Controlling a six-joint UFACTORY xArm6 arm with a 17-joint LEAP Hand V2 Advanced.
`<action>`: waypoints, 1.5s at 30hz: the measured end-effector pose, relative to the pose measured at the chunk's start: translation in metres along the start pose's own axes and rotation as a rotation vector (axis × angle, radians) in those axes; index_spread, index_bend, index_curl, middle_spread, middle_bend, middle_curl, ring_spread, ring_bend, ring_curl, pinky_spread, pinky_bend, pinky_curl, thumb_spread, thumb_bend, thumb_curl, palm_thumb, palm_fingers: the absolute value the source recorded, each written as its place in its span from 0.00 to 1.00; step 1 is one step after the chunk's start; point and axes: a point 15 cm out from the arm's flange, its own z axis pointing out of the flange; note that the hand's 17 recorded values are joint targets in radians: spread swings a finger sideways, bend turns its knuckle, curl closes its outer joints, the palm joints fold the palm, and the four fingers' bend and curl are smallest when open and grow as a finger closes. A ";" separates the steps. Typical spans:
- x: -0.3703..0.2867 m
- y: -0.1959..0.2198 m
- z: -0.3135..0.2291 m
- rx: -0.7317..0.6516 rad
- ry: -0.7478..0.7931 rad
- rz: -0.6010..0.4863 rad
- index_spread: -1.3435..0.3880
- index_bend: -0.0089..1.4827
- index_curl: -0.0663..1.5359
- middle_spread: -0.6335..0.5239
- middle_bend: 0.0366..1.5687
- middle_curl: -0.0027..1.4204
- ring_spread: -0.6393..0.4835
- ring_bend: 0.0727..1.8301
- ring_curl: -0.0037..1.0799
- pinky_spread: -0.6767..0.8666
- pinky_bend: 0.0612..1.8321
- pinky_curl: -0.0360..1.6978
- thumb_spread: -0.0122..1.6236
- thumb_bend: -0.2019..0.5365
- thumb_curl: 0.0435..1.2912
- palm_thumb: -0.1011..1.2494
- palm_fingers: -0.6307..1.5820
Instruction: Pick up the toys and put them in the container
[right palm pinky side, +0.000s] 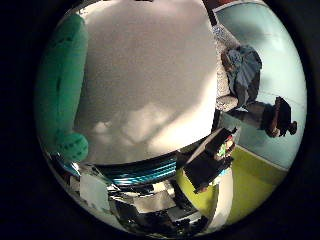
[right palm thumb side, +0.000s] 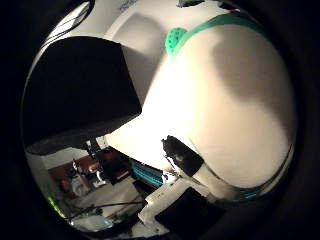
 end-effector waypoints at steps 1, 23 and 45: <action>-0.003 0.001 0.002 -0.010 -0.003 -0.008 0.55 0.10 0.20 0.51 0.12 0.22 0.70 0.23 0.25 0.74 0.31 0.17 0.70 0.25 0.22 0.49 0.41; -0.036 0.025 -0.003 -0.138 0.019 -0.084 0.55 0.61 0.51 0.33 0.74 0.56 0.34 0.73 0.58 0.26 0.75 0.34 0.59 0.28 0.39 0.85 0.79; -0.019 0.020 -0.220 0.187 0.128 -0.023 0.60 0.70 0.64 0.38 0.82 0.67 0.35 0.75 0.75 0.31 0.75 0.52 0.44 0.25 0.60 0.85 0.72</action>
